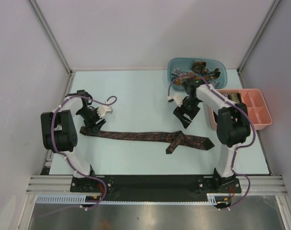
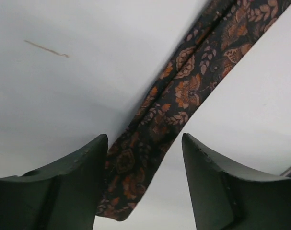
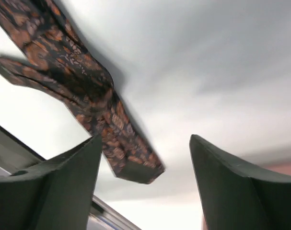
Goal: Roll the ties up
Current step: Flatten out the tie at the center of the board.
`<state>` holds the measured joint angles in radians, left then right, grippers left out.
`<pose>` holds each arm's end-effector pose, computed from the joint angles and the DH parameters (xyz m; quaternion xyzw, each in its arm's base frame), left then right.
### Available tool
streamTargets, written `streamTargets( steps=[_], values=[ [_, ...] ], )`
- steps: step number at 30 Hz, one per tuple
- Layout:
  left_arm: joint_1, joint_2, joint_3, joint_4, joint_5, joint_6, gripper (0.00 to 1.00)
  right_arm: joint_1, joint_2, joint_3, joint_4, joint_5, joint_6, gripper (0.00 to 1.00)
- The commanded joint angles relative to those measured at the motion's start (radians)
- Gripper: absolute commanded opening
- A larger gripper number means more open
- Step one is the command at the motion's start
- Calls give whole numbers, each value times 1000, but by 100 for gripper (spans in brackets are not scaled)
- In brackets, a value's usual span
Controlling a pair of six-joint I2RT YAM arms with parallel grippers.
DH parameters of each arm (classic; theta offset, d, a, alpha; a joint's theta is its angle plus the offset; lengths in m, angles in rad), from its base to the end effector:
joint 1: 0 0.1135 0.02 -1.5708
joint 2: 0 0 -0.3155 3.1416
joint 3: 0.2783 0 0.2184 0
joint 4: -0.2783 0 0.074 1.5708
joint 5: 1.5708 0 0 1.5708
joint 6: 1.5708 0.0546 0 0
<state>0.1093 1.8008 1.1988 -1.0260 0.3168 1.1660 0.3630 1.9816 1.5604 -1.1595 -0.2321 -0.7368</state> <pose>0.2919 0.0149 0.2255 0.4937 0.8547 -0.1435 0.0712 0.3329 0.1399 0.2445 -0.5186 0.8471 0.1147 0.0167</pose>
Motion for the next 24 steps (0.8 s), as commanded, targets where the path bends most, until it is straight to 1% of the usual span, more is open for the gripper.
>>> streamTargets(
  steps=[1, 2, 3, 5, 6, 7, 9, 10, 14, 15, 17, 21, 24],
  values=[
    [9, -159, -31, 46, 149, -35, 72, -77, -191, -48, 21, -146, 186, 73],
    [7, -190, -45, 47, 197, -32, 73, -84, -210, -71, 27, -173, 236, 68],
    [0, -255, -63, 56, 221, -32, 74, -84, -223, -132, 53, -197, 264, 60],
    [-32, -314, -135, 95, 231, -49, 75, -84, -265, -195, 89, -219, 324, 54],
    [-49, -364, -165, 153, 216, -58, 75, -82, -271, -219, 124, -248, 341, 51],
    [-84, -382, -215, 180, 206, -69, 76, -81, -280, -256, 141, -263, 356, 50],
    [-100, -399, -255, 243, 164, -71, 76, -64, -288, -284, 200, -288, 399, 50],
    [-153, -391, -277, 251, 147, -68, 76, -52, -293, -304, 217, -295, 407, 49],
    [-201, -370, -307, 290, 130, -78, 75, 23, -299, -330, 274, -326, 444, 49],
    [-213, -367, -327, 329, 120, -86, 75, 68, -296, -333, 293, -316, 447, 49],
    [-249, -357, -347, 383, 88, -103, 74, 112, -281, -342, 302, -283, 442, 49],
    [-310, -331, -363, 414, 61, -111, 73, 215, -254, -364, 333, -230, 427, 49],
    [-323, -301, -361, 434, 48, -117, 68, 266, -224, -361, 348, -193, 415, 47]
  ],
)
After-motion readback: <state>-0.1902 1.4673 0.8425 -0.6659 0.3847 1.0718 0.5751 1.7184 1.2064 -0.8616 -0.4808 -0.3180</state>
